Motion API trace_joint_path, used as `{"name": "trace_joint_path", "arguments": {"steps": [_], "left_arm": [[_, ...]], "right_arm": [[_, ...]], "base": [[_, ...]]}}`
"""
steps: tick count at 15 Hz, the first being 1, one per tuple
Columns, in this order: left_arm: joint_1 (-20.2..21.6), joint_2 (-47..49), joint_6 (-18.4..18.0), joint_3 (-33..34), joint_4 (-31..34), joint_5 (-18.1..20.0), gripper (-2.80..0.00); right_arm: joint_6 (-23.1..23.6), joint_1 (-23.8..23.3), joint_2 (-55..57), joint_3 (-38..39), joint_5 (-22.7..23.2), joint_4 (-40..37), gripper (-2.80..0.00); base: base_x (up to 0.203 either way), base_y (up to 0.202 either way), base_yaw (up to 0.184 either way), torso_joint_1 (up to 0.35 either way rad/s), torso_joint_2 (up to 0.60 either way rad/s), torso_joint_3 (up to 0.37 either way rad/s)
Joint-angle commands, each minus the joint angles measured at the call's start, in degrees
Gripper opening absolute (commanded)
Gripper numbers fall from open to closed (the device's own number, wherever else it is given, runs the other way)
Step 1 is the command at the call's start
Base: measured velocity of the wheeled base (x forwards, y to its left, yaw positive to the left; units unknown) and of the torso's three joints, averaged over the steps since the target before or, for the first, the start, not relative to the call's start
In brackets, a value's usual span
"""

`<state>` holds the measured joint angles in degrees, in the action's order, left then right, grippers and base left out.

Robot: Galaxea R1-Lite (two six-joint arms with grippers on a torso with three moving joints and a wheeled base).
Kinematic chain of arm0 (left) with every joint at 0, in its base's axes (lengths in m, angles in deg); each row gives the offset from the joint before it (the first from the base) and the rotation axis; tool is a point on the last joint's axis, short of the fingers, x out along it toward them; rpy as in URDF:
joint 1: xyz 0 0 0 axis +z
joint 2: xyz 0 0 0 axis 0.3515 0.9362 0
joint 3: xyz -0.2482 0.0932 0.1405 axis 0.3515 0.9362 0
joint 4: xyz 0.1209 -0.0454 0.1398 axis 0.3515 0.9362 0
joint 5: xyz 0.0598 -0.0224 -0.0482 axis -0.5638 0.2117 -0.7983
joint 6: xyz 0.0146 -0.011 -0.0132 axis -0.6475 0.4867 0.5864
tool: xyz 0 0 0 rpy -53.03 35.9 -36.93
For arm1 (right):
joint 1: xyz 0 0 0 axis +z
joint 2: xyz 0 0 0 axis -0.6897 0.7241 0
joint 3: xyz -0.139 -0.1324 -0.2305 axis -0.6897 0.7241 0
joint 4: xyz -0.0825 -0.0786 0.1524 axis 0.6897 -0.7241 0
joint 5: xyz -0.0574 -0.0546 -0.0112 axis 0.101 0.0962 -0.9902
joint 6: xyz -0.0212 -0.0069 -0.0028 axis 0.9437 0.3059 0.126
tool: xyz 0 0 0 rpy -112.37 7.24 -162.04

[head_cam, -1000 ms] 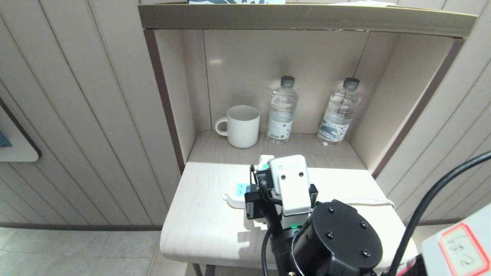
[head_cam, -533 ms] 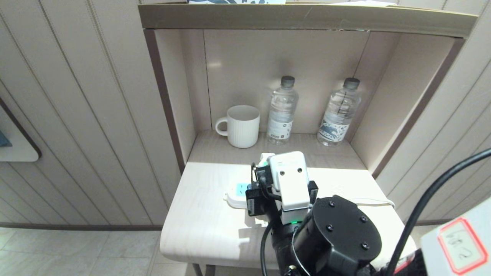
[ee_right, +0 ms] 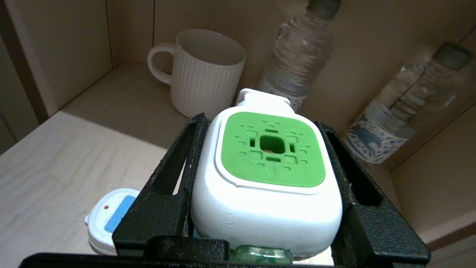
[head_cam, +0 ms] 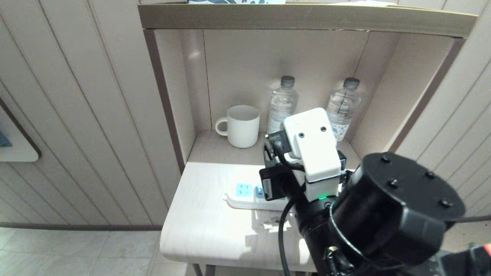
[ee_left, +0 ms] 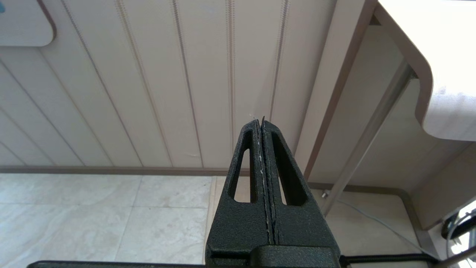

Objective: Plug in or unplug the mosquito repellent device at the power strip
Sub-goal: Insert the plug into the socket

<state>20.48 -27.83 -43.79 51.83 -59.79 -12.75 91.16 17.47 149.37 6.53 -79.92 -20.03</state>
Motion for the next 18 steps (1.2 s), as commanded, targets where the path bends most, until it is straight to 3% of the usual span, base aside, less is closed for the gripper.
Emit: {"name": "trace_joint_path", "arguments": {"steps": [1, 4, 7, 11, 13, 15, 16, 18], "left_arm": [[0.0, 0.1, 0.0, 0.0, 0.0, 0.0, -2.8], [0.0, 0.1, 0.0, 0.0, 0.0, 0.0, -2.8], [0.0, 0.0, 0.0, 0.0, 0.0, 0.0, -2.8], [0.0, 0.1, 0.0, 0.0, 0.0, 0.0, -2.8], [0.0, 0.1, 0.0, 0.0, 0.0, 0.0, -2.8], [0.0, 0.0, 0.0, 0.0, 0.0, 0.0, -2.8], [0.0, 0.1, 0.0, 0.0, 0.0, 0.0, -2.8], [0.0, 0.1, 0.0, 0.0, 0.0, 0.0, -2.8]], "right_arm": [[-0.6, 0.6, -7.7, -3.4, -0.6, -12.9, -2.8], [-4.8, 1.6, -12.9, -7.5, -0.9, -31.2, -2.8], [-13.8, 1.5, -16.6, -14.7, 0.7, -53.8, -2.8], [-27.5, -1.3, -17.3, -29.0, 6.6, -86.8, -2.8], [-33.5, -4.4, -15.8, -37.6, 13.0, -102.7, -2.8], [-37.9, -8.0, -13.2, -45.2, 22.7, -115.5, -2.8], [-39.5, -10.1, -11.9, -48.1, 27.8, -119.5, -2.8], [-40.8, -12.3, -10.4, -50.2, 32.4, -123.2, -2.8]], "base": [[0.0, 0.0, 0.0, 0.0, 0.0, 0.0], [0.0, 0.0, 0.0, 0.0, 0.0, 0.0], [0.0, 0.0, 0.0, 0.0, 0.0, 0.0], [0.0, 0.0, 0.0, 0.0, 0.0, 0.0], [0.0, 0.0, 0.0, 0.0, 0.0, 0.0], [0.0, 0.0, 0.0, 0.0, 0.0, 0.0], [0.0, 0.0, 0.0, 0.0, 0.0, 0.0], [0.0, 0.0, 0.0, 0.0, 0.0, 0.0]]}}
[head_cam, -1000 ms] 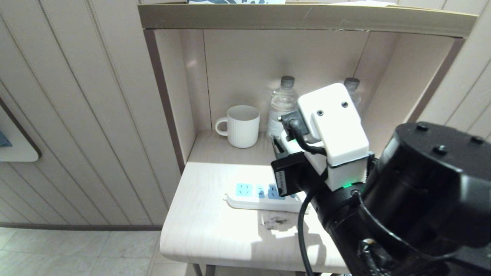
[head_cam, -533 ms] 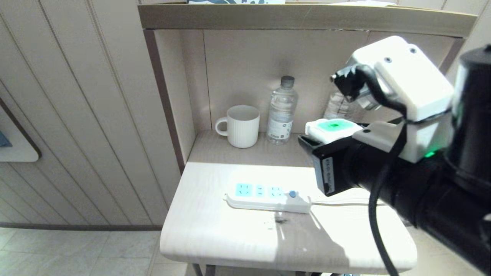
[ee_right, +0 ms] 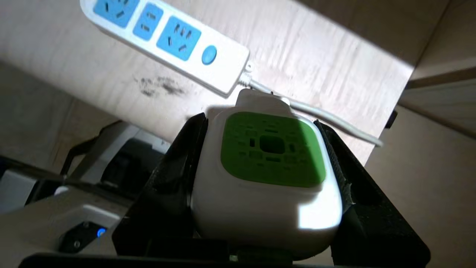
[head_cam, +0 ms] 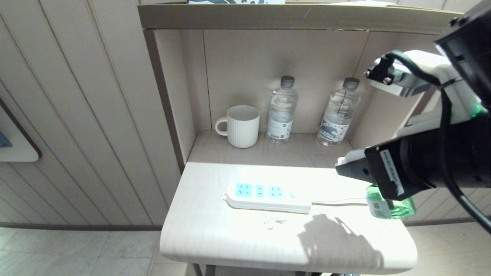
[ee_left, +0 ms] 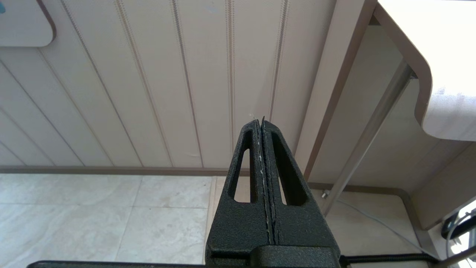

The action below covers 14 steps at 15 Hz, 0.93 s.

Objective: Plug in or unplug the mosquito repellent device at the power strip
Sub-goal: Insert the plug into the socket

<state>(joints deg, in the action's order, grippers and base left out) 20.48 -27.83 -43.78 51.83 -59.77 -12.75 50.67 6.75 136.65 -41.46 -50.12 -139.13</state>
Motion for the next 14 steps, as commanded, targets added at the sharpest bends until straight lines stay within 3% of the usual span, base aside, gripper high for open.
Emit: {"name": "trace_joint_path", "arguments": {"steps": [1, 14], "left_arm": [[0.0, 0.1, 0.0, 0.0, 0.0, 0.0, -2.8], [0.0, 0.0, 0.0, 0.0, 0.0, 0.0, -2.8]], "right_arm": [[-0.5, -1.6, 2.7, -2.6, 2.7, -4.4, -2.8], [-0.4, -0.3, 2.8, -1.0, 6.9, -4.6, -2.8]], "base": [[0.0, 0.0, 0.0, 0.0, 0.0, 0.0], [0.0, 0.0, 0.0, 0.0, 0.0, 0.0]]}}
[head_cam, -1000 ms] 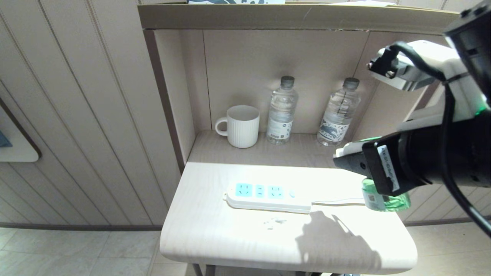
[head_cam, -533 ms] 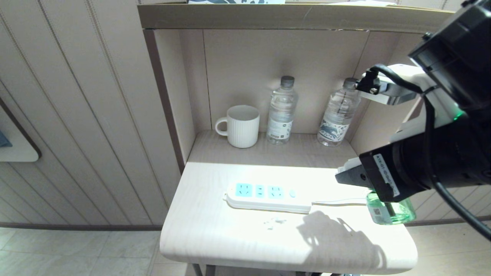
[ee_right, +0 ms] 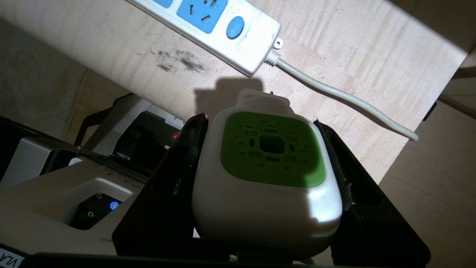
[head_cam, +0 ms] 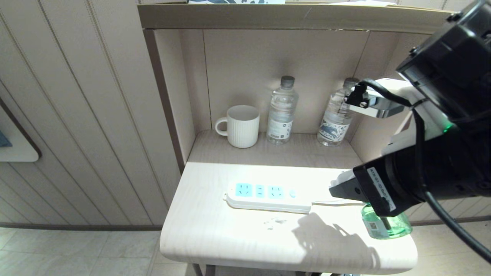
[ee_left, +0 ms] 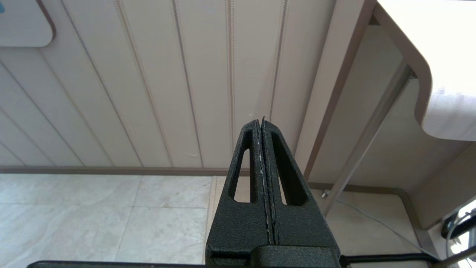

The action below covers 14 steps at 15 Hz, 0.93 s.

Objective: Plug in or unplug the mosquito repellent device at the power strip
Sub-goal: Insert the plug into the socket

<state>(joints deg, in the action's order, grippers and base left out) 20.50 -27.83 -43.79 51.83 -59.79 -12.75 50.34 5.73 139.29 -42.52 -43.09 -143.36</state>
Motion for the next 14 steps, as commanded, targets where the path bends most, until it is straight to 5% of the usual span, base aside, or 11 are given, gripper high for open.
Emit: {"name": "trace_joint_path", "arguments": {"steps": [1, 14], "left_arm": [[0.0, 0.1, 0.0, 0.0, 0.0, 0.0, -2.8], [0.0, 0.1, 0.0, 0.0, 0.0, 0.0, -2.8]], "right_arm": [[0.1, 1.3, 0.2, -0.2, -0.1, -0.8, -2.8], [0.4, 2.5, 0.4, -0.2, -0.4, -1.7, -2.8]], "base": [[0.0, 0.0, 0.0, 0.0, 0.0, 0.0], [0.0, 0.0, 0.0, 0.0, 0.0, 0.0]]}}
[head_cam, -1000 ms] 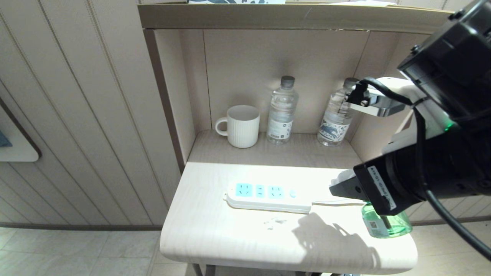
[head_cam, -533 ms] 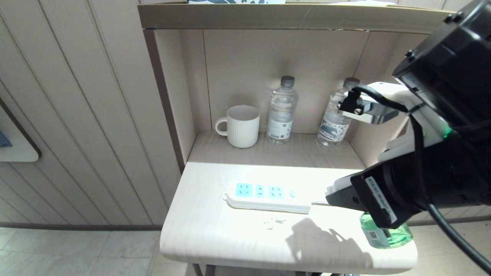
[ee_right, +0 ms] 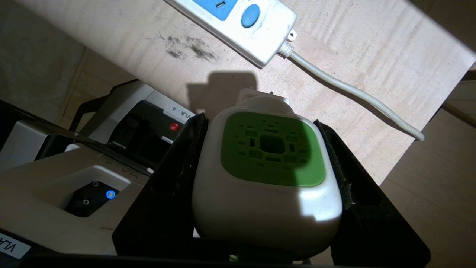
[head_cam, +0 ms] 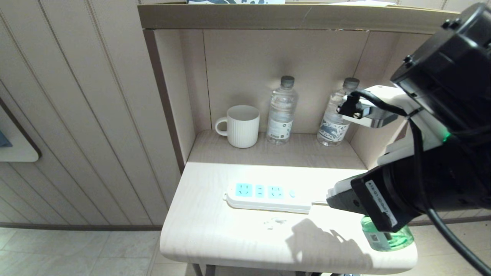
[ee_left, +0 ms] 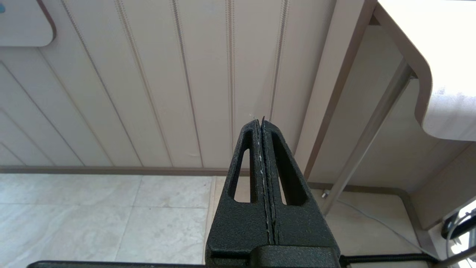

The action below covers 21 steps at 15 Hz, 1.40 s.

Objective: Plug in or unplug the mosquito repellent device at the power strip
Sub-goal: Insert the plug into the socket

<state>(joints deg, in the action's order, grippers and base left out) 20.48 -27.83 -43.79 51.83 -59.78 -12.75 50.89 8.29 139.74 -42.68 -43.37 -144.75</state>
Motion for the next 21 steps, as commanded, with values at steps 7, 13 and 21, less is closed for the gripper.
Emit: {"name": "trace_joint_path", "arguments": {"steps": [7, 13, 21], "left_arm": [[0.0, 0.0, 0.0, 0.0, 0.0, 0.0, -2.8], [0.0, 0.1, 0.0, 0.0, 0.1, 0.0, -2.8], [0.0, 0.1, 0.0, 0.0, 0.0, 0.0, -2.8]], "right_arm": [[-0.6, 0.0, 0.2, 0.7, -0.2, -0.3, -2.8], [-0.5, 0.1, -0.3, 1.0, -0.4, 0.0, -2.8], [-0.7, 0.8, -0.2, 1.1, -0.4, -0.2, -2.8]], "base": [[0.0, 0.0, 0.0, 0.0, 0.0, 0.0], [0.0, 0.0, 0.0, 0.097, -0.23, -0.129], [0.0, 0.0, 0.0, 0.227, -0.51, -0.279]]}}
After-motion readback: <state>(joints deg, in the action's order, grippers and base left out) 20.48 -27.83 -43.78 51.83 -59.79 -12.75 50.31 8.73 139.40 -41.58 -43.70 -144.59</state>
